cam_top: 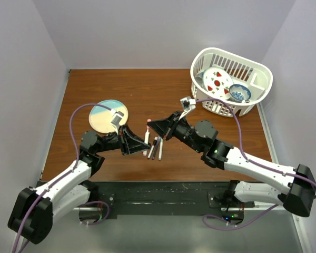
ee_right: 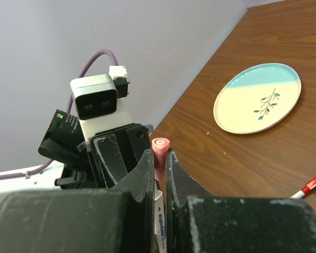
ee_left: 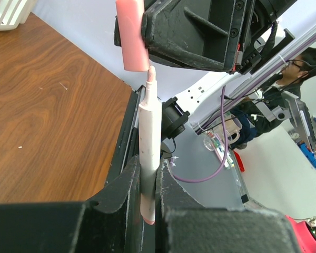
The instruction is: Insert the pens into the pen caps
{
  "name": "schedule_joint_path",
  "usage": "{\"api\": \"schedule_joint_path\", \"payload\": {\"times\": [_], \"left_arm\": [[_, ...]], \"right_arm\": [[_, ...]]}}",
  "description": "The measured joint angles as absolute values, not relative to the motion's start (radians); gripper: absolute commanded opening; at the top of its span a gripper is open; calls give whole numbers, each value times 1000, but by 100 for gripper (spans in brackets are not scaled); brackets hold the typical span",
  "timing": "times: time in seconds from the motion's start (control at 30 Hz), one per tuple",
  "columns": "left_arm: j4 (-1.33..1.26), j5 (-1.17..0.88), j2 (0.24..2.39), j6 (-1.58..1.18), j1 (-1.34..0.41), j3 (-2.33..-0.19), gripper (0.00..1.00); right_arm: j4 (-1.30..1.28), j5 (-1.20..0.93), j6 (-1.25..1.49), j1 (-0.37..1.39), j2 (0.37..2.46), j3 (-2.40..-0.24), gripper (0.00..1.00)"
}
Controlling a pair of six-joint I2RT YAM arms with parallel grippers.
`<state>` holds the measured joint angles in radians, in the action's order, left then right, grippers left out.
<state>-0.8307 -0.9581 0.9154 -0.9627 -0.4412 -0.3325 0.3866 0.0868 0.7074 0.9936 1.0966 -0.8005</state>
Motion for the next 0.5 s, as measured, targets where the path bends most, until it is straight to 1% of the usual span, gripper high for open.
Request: {"api": "schedule_joint_path", "payload": {"times": [0.5], "left_arm": [[-831,-957,915,-963,-441,-332,0]], "right_arm": [[313,87,689,995,1095,-834,0]]}}
